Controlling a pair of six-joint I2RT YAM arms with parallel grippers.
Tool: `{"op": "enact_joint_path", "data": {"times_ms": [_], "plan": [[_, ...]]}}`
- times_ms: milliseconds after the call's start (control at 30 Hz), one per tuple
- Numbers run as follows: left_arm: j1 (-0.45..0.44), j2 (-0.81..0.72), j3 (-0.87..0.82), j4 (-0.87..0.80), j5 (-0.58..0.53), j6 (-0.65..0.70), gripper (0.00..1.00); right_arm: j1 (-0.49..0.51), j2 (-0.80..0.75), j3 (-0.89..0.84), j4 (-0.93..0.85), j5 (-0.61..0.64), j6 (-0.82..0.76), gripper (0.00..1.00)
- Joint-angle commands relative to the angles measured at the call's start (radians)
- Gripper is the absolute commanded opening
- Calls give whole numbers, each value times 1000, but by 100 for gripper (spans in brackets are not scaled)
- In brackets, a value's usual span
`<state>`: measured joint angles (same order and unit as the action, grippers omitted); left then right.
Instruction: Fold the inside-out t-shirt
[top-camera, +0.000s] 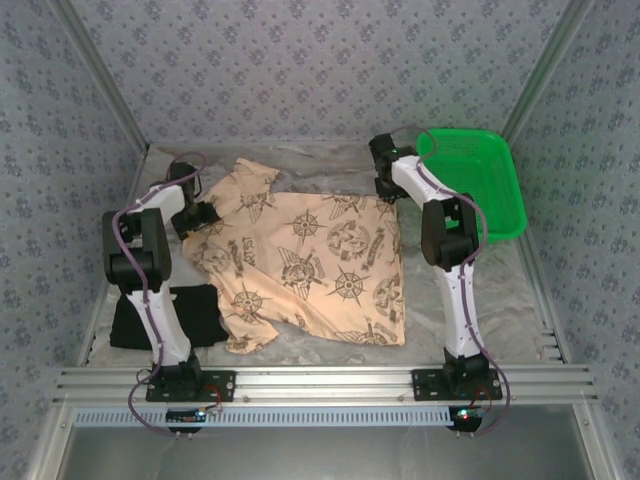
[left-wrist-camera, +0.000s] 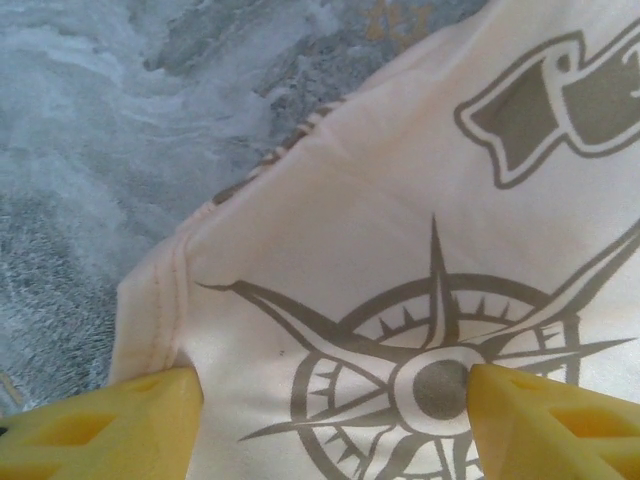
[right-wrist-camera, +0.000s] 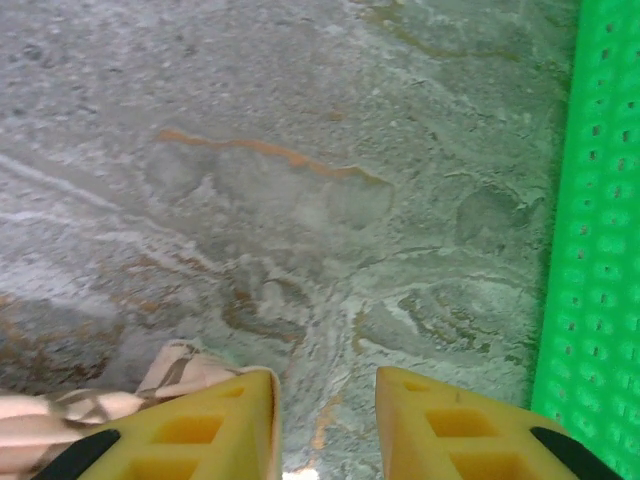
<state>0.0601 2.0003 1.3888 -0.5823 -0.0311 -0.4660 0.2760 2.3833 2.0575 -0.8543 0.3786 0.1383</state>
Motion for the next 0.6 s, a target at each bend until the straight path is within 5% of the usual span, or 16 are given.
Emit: {"op": "enact_joint_path", "data": {"times_ms": [0,133,200,333,567], "plan": [[34,-37,-35,-10,-10,-14,71,-9,16,38,-59,-23,31,33],[57,-62,-40,-14,25,1,71,-54,5,49,-62,-264,72,5],[57,-77,-28,-15,80,21,71,-78,-6,49,-54,-387,83,0],[29,-112,28,-21,217,71,68,-109,-52,13,3,-585,32,7],[-98,-76,168,-36,237,119,65,-107,-11,97,-19,-575,-70,28]]}}
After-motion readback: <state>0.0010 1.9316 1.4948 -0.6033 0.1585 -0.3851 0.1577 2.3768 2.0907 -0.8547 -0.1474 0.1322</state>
